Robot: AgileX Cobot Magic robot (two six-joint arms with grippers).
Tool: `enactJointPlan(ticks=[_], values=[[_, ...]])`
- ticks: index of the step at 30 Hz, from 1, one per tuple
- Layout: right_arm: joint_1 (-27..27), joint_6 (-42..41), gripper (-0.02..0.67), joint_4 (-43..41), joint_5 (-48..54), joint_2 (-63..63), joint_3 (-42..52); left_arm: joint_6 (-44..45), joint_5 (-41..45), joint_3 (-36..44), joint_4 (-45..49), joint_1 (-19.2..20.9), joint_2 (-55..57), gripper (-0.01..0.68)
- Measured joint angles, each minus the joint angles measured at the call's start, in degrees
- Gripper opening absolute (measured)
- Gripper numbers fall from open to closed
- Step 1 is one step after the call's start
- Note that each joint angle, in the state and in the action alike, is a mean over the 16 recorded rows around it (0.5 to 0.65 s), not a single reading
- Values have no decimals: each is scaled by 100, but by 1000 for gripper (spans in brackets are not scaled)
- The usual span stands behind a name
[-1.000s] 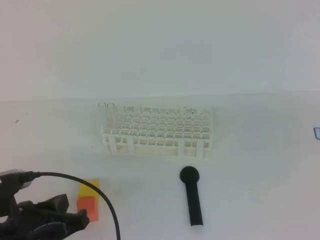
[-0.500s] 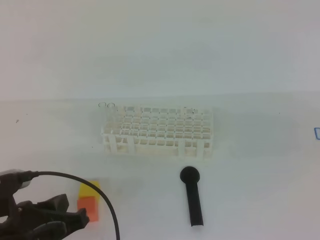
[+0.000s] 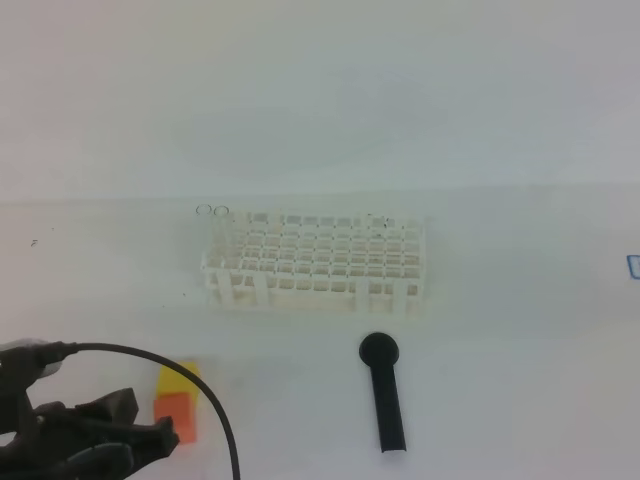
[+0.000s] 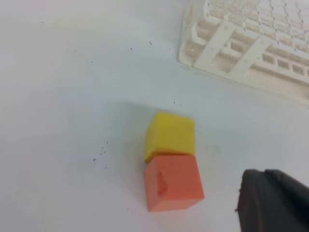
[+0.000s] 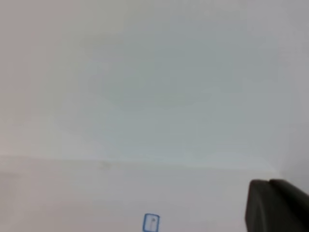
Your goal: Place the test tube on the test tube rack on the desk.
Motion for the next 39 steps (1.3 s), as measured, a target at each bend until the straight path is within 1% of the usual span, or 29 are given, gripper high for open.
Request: enactJointPlan(ticks=[5, 9, 15, 19, 21, 24, 34, 36, 39], values=[[-676, 652, -1, -18, -503, -1008, 1000, -47, 5, 0, 0, -1, 0, -1], [-1003, 1118, -1, -26, -663, -1673, 1743, -84, 5, 0, 0, -2, 0, -1], [-1185, 1624, -1, -88, -693, -2337, 2452, -102, 5, 0, 0, -5, 1, -1], [-1197, 1663, -1, -64, -639, -2579, 2624, -103, 5, 0, 0, -7, 1, -1], [-1198, 1480, -1, 70, -581, -2676, 2643, -106, 5, 0, 0, -9, 2, -1], [-1199, 941, -1, 459, -467, -2820, 2648, -112, 5, 0, 0, -10, 2, -1], [-1199, -1471, -1, 2336, 419, -3081, 2640, -133, 5, 0, 0, -10, 2, -1], [-1199, -1816, -1, 2639, 610, -3093, 2635, -133, 5, 0, 0, -10, 2, -1], [-1199, -2104, -1, 2906, 859, -3097, 2626, -133, 5, 0, 0, -10, 2, -1]])
